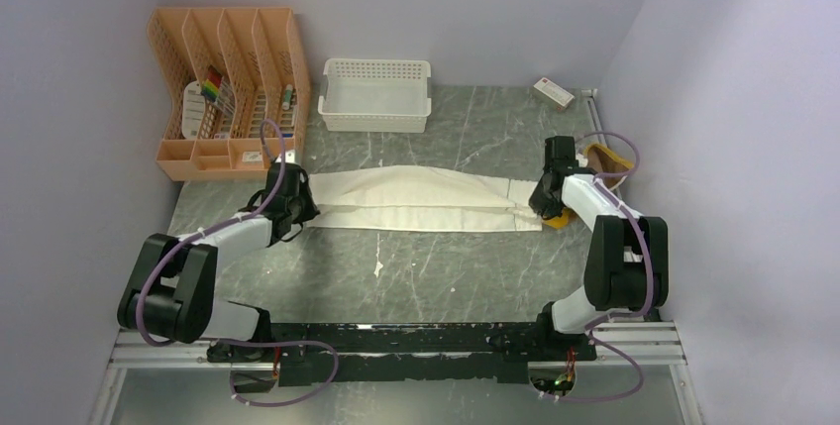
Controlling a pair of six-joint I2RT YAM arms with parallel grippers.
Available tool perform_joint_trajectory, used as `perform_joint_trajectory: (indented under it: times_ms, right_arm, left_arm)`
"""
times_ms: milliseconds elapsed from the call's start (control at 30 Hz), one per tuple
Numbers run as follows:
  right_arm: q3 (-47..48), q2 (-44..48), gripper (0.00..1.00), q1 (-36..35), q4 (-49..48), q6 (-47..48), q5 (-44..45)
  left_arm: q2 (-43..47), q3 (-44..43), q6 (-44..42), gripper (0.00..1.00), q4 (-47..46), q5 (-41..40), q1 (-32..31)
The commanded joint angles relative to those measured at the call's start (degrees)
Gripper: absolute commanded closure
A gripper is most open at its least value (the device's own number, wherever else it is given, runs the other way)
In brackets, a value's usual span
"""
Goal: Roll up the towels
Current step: Fold the towel at the center of the board.
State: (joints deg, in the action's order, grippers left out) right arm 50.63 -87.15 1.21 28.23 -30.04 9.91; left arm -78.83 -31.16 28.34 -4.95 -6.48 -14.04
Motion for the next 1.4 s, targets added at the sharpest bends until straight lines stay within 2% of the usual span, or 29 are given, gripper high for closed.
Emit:
perform_joint_trajectory:
  times_ms: [0,233,400,667,1133,1167,1200,1267,1333,1367]
  right_arm:
    - [-0.2,-0.4,1.00,0.6,0.4,-3.5,3.3]
    - [-1.1,4.1,1.00,2.6,1.1,-5.6,8.4]
    - [-1.5,5.2,1.00,4.4,0.5,-6.8,10.8]
    - [-2.1,4.0,1.00,4.5,0.2,-6.3,11.7]
    - [-4.9,3.9,1.00,4.5,-0.4,-6.0,12.1]
    - [-5.0,3.8,0.97,4.5,-0.4,-6.0,12.1]
    - [-5.0,3.8,0.91,4.6,-0.3,-5.9,12.1]
    - [-5.1,4.0,0.69,4.5,-0.1,-5.7,12.1]
    - [-4.9,4.7,0.48,4.5,0.4,-5.6,12.7]
    - [-4.7,5.2,0.43,4.5,0.7,-5.7,13.7]
  left_arm:
    - [0.9,1.8,2.7,0.93,-2.2,-3.9,-0.2]
    - [1.6,1.4,2.7,0.93,0.2,-9.4,-0.1]
    - [-2.1,-2.1,2.0,0.93,0.5,-11.0,1.1]
    - [-2.4,-3.9,2.3,0.93,2.2,-11.8,4.3]
    - [-0.3,-0.7,7.4,0.93,7.7,-9.5,4.5]
    - [-0.5,-0.8,7.7,0.92,8.5,-9.4,4.5]
    - [-0.6,-1.1,7.9,0.88,9.3,-9.4,4.5]
    - [-0.2,-1.5,8.5,0.75,11.1,-9.4,4.5]
    - [1.2,-1.9,9.5,0.50,12.8,-9.6,4.5]
    - [2.3,-2.2,9.8,0.35,13.5,-9.5,4.5]
